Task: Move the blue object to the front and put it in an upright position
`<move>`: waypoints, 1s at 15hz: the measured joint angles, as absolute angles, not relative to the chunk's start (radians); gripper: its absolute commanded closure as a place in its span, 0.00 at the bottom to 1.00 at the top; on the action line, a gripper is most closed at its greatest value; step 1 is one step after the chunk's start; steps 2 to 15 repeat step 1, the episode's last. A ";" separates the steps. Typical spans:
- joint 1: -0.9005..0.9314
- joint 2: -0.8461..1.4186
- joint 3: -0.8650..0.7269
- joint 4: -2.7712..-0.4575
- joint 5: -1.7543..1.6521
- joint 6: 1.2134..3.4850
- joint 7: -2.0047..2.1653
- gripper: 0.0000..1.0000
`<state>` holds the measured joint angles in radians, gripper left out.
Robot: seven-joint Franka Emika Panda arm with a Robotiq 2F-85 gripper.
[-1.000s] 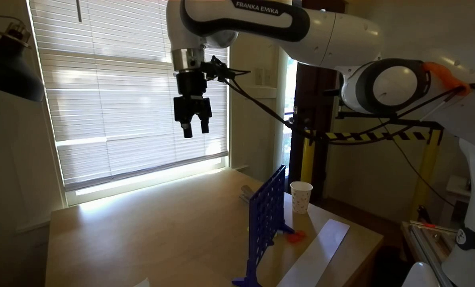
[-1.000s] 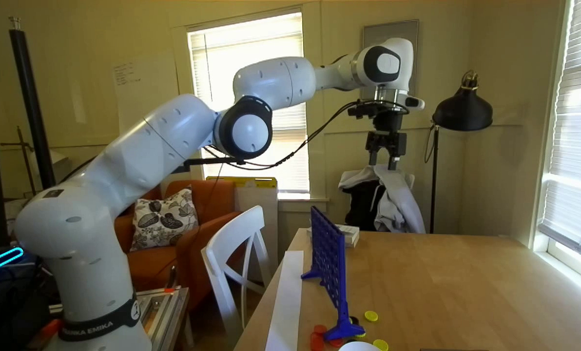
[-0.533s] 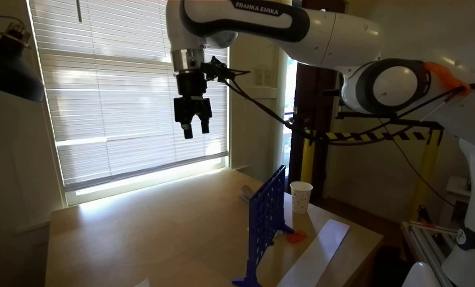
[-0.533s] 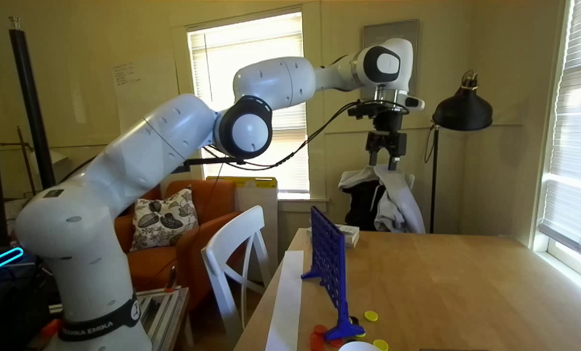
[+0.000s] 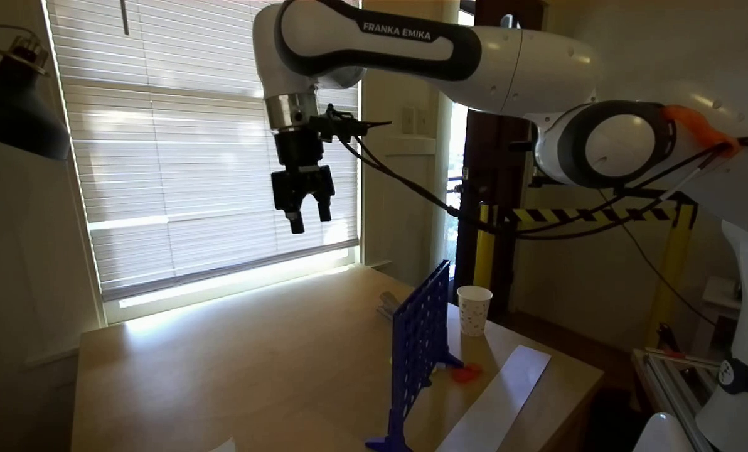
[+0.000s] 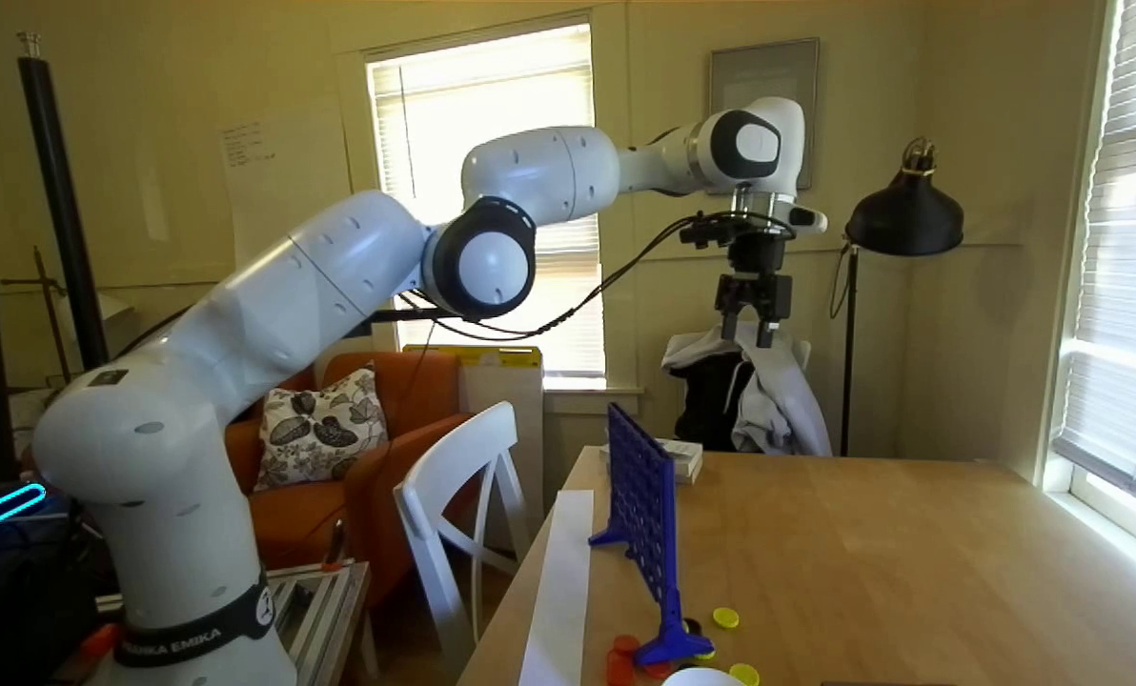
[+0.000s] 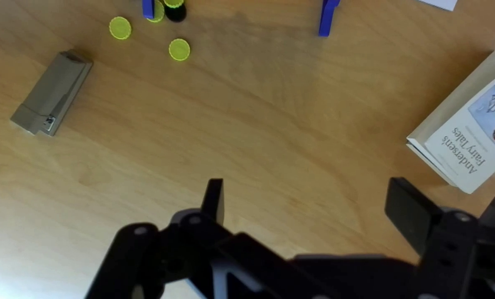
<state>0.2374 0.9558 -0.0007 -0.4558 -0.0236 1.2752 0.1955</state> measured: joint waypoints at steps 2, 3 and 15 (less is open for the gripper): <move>0.240 0.956 -0.001 -0.456 -0.026 1.275 0.198 0.00; 0.240 0.956 -0.001 -0.456 -0.026 1.275 0.198 0.00; 0.240 0.956 -0.001 -0.456 -0.026 1.275 0.198 0.00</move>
